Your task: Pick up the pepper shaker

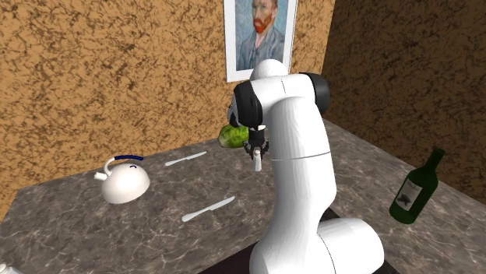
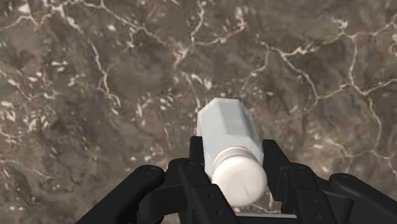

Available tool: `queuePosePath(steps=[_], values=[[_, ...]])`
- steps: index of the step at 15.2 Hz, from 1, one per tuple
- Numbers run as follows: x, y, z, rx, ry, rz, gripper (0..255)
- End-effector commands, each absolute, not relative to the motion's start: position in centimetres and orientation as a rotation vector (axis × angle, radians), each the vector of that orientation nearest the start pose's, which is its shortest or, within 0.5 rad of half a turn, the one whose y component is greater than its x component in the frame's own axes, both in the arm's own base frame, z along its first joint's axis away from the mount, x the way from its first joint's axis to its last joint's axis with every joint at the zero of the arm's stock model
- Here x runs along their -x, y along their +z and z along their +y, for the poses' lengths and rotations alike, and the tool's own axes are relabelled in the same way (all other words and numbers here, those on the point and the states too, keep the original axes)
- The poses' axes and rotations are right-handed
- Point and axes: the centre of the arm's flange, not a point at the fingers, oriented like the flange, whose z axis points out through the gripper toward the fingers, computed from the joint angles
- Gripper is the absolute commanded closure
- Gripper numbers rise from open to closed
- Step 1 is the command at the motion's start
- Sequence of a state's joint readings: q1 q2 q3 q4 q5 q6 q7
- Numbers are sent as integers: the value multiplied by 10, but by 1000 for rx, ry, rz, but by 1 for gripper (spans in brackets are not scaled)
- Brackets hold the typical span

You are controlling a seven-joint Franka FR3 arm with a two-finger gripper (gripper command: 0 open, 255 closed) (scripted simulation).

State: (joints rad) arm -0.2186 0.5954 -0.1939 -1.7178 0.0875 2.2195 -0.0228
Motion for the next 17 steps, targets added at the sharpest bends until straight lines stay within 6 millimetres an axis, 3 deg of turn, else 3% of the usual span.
queuePosePath(steps=[1,15,17], values=[[-613,245,-252,3093,142,655,255],[-613,319,-252,3093,142,655,255],[-613,320,-252,3093,142,655,255]])
